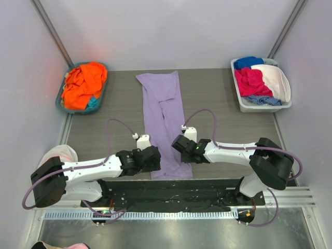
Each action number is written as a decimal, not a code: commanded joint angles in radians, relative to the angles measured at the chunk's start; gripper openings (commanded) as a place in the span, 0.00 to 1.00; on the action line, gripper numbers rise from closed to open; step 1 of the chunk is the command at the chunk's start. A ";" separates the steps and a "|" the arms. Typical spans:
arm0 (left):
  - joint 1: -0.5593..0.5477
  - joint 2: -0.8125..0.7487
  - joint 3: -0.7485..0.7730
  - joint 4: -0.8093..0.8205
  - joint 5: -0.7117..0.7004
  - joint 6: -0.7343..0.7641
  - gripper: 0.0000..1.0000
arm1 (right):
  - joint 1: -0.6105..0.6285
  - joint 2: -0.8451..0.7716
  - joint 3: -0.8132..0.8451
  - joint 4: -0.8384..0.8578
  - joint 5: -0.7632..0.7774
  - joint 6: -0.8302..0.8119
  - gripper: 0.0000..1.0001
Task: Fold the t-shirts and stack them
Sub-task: Fold the tshirt
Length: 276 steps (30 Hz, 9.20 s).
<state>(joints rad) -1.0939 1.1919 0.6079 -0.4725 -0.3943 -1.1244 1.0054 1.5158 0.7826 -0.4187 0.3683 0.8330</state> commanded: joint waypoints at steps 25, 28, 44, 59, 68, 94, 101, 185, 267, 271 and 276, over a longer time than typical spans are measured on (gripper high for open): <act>-0.031 0.150 0.066 0.132 -0.044 -0.051 0.56 | -0.001 -0.026 -0.055 0.006 -0.019 0.026 0.05; -0.034 0.167 0.056 0.133 -0.044 -0.058 0.53 | 0.001 -0.028 -0.057 0.008 -0.019 0.026 0.05; -0.037 0.132 0.032 0.077 -0.051 -0.075 0.02 | 0.001 -0.032 -0.065 0.006 -0.020 0.032 0.05; -0.043 -0.124 -0.023 -0.110 -0.090 -0.123 0.01 | 0.001 -0.032 -0.071 0.005 -0.014 0.037 0.05; -0.086 -0.182 -0.115 -0.144 -0.098 -0.205 0.00 | -0.001 -0.036 -0.069 -0.003 -0.012 0.037 0.05; -0.107 -0.271 0.019 -0.311 -0.193 -0.193 0.65 | -0.001 -0.270 0.070 -0.252 0.047 0.005 0.45; -0.107 -0.344 0.113 -0.432 -0.314 -0.183 0.80 | -0.103 -0.237 0.230 -0.264 0.124 -0.110 0.63; 0.601 0.524 0.630 0.356 0.133 0.572 0.71 | -0.737 0.891 1.175 -0.022 -0.471 -0.502 0.01; 0.859 1.120 1.144 0.265 0.353 0.706 0.30 | -0.800 0.891 1.115 -0.014 -0.427 -0.482 0.01; 0.864 1.153 1.208 0.232 0.357 0.721 0.76 | -0.801 0.894 1.120 -0.012 -0.430 -0.480 0.03; 0.876 1.161 1.287 0.190 0.361 0.732 0.96 | -0.807 0.876 1.123 -0.012 -0.428 -0.479 0.33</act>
<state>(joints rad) -0.2344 2.3440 1.8351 -0.2108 -0.0257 -0.4171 0.2268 2.4035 1.9312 -0.3393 -0.1440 0.3763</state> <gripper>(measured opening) 0.935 0.210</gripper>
